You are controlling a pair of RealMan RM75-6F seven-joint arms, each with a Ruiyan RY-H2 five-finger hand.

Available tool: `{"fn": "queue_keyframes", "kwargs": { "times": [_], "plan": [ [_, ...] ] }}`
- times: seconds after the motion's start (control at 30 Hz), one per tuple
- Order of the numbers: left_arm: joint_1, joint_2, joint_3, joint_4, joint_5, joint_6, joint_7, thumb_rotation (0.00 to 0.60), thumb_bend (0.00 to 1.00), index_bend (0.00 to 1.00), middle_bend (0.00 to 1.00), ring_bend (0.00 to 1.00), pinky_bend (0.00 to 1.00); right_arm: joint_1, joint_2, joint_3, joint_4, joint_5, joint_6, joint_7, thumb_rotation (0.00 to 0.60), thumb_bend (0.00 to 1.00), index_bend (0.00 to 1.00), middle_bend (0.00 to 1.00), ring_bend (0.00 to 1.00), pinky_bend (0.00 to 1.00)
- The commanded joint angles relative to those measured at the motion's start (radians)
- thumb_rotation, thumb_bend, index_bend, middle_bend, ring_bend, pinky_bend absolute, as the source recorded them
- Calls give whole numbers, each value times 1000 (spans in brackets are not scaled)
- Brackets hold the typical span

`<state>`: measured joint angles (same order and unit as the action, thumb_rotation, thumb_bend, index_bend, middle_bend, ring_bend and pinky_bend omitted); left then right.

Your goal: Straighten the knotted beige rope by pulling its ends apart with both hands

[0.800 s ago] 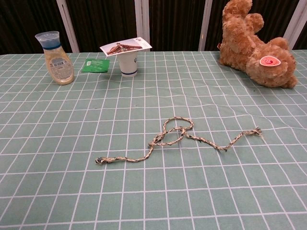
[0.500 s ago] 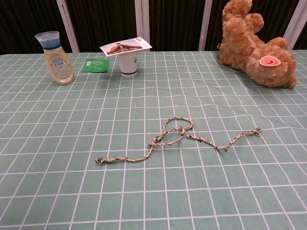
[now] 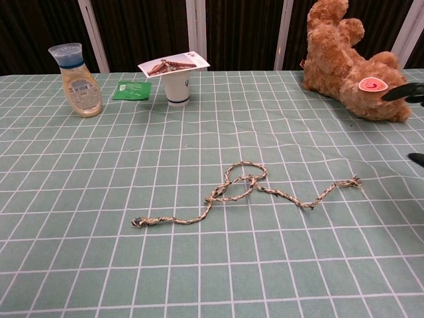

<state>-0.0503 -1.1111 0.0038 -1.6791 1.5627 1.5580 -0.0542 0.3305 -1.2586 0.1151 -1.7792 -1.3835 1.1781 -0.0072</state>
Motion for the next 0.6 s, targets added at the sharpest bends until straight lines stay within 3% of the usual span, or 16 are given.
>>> {"fn": "queue_keyframes", "kwargs": {
  "times": [0.03, 0.33, 0.6],
  "plan": [
    [-1, -2, 1, 2, 2, -3, 1, 600, 137, 36, 0, 0, 0, 49, -67, 30, 40, 51, -56, -46, 600, 392, 261, 67, 0, 0],
    [-2, -1, -3, 3, -5, -13, -7, 600, 137, 36, 0, 0, 0, 108, -205, 44, 162, 141, -117, -107, 600, 392, 319, 88, 0, 0],
    [-8, -3, -8, 1, -16, -29, -9, 600, 137, 37, 0, 0, 0, 132, -264, 52, 253, 204, -149, -130, 600, 392, 338, 91, 0, 0]
  ]
}}
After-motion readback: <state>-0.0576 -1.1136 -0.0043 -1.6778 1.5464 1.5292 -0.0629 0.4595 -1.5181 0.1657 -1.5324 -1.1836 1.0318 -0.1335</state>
